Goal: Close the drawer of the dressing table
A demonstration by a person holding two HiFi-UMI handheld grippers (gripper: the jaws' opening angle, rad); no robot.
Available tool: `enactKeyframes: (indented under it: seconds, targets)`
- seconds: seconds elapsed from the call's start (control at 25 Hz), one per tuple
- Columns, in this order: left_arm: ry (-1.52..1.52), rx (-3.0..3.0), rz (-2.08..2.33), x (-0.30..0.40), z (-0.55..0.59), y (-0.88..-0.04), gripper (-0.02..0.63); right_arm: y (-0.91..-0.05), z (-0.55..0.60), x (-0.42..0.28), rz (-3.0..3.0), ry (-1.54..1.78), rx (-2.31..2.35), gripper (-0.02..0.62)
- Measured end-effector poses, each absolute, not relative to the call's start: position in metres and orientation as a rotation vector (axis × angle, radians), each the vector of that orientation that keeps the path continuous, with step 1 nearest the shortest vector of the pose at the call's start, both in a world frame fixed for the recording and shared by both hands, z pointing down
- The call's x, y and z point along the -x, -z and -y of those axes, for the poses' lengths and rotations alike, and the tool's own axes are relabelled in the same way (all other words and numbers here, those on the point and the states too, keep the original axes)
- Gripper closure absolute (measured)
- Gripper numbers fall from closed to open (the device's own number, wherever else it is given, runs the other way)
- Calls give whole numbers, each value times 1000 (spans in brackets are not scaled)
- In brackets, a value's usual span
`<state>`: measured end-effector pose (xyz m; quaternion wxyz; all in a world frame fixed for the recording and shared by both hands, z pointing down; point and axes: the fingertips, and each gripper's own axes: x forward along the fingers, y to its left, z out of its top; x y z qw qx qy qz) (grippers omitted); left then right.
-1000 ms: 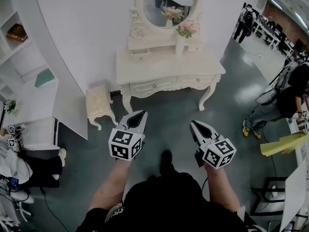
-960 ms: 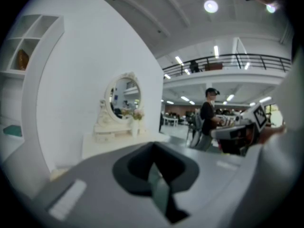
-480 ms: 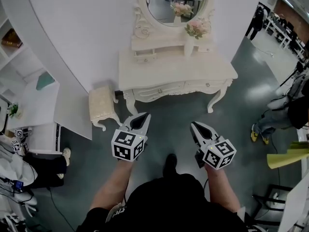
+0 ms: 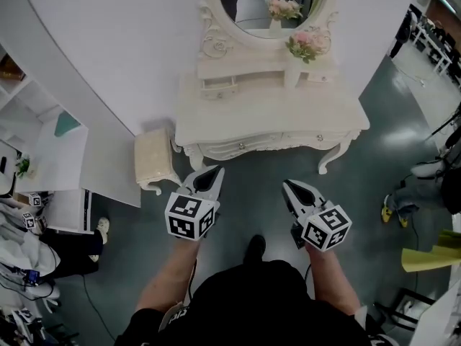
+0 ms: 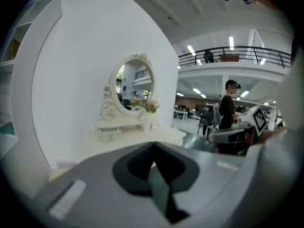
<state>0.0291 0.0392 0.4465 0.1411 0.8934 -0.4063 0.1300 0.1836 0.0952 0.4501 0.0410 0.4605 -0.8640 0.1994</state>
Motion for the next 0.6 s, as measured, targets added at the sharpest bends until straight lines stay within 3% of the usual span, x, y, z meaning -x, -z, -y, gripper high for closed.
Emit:
enactKeyframes:
  seconds: [0.6]
  targets:
    - [-392,-2553,1297,-50,18,-429,597,-439,-29,-197,2757,-623,-1264,601]
